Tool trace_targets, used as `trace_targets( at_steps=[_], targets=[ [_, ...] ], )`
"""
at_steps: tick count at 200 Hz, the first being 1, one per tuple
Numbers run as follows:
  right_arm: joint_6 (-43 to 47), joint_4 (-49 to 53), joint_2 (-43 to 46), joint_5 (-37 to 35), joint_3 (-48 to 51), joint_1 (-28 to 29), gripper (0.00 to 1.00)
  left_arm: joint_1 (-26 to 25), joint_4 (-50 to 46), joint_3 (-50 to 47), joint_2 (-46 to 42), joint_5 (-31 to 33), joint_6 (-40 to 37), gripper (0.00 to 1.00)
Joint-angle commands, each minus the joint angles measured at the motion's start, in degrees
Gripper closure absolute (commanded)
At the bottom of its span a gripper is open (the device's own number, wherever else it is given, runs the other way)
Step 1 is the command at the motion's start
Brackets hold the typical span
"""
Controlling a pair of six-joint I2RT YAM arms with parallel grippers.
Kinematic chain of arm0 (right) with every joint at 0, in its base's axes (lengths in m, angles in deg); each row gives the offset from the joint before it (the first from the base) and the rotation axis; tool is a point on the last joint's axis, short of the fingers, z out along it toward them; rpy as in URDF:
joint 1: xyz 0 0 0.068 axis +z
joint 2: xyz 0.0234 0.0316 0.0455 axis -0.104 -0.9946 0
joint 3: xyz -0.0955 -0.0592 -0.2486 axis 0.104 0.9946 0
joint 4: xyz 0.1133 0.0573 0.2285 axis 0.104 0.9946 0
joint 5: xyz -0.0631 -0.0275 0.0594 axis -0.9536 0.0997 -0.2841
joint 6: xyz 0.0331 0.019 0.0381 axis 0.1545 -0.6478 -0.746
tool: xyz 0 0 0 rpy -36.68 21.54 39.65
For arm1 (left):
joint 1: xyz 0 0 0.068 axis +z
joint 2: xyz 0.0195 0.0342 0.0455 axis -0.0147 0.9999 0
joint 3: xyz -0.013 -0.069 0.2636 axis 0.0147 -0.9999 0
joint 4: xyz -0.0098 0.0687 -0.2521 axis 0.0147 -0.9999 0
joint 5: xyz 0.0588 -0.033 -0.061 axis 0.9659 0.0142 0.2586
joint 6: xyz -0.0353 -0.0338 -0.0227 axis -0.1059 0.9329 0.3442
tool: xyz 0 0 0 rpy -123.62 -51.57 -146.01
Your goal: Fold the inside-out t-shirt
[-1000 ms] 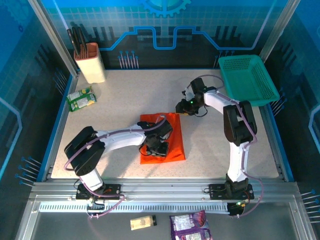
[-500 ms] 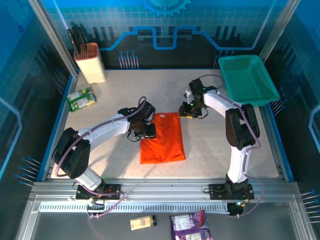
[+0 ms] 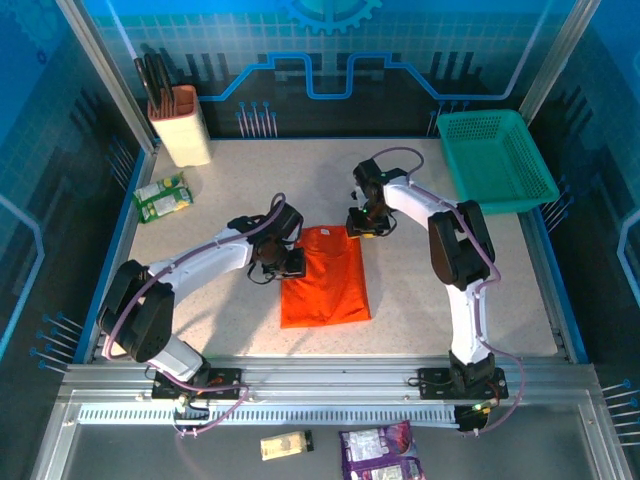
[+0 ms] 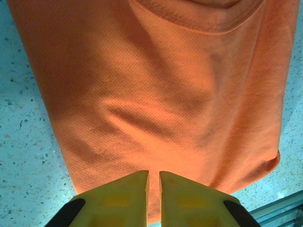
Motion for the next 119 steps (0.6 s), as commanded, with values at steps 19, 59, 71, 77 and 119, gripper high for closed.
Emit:
trace_targets(
  at_steps=[19, 59, 71, 77, 119],
  targets=[
    [-0.1, 4.8, -4.7, -4.6, -3.7, 1.7, 0.61, 0.8, -0.8, -1.0, -1.1, -1.4, -1.1, 0.86],
    [-1.5, 7.9, -7.6, -7.1, -5.9, 3.6, 0.62, 1.1, -0.9, -1.0, -1.2, -1.2, -1.3, 0.85],
    [-2.0, 8.4, -8.4, -7.3, -6.2, 4.1, 0.63, 1.1, -1.0, -0.9, -1.1, -1.2, -1.4, 0.85],
    [-2.2, 8.5, -8.7, -7.5, -6.2, 4.3, 0.65, 1.1, -1.0, -0.9, -1.0, -1.2, -1.4, 0.86],
    [-3.5, 7.5, -8.8, -5.6, -5.6, 4.9, 0.74, 1.4, -1.2, -1.1, -0.9, -1.0, -1.8, 0.85]
  ],
)
